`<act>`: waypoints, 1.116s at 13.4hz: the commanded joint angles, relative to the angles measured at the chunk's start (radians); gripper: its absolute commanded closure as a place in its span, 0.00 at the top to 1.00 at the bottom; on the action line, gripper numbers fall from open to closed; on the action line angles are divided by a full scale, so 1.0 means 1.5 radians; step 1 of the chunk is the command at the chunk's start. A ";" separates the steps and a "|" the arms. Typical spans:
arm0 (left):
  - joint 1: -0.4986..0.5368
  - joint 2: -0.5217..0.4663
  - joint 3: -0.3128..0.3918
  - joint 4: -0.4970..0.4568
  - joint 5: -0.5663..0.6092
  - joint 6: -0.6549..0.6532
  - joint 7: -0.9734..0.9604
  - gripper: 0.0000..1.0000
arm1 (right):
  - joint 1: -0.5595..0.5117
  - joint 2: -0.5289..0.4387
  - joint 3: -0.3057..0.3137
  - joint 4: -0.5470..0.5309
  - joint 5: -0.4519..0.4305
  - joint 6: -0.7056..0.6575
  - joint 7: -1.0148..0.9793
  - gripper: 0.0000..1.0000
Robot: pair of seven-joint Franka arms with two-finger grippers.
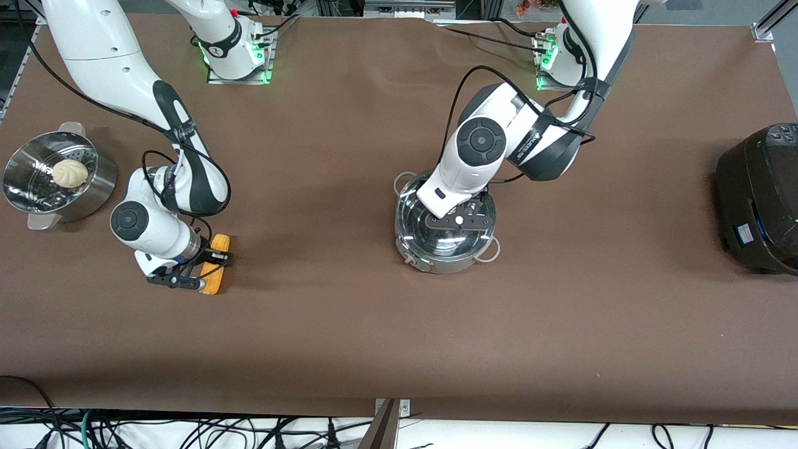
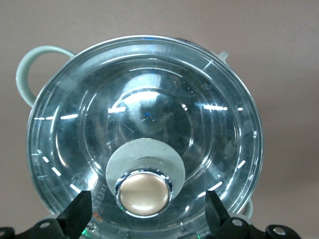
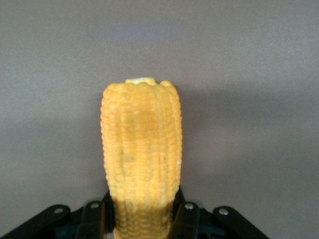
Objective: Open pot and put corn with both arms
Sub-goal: 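Grasp the corn with the right gripper while the left gripper grasps the knob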
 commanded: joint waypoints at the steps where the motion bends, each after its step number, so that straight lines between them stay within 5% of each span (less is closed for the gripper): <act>1: -0.011 0.014 0.008 0.025 0.020 -0.002 -0.015 1.00 | 0.003 -0.010 0.007 -0.001 0.009 -0.014 -0.008 0.02; 15: -0.010 0.022 0.009 0.025 0.034 0.006 -0.015 0.62 | 0.006 -0.081 0.032 0.154 0.005 -0.295 -0.009 0.02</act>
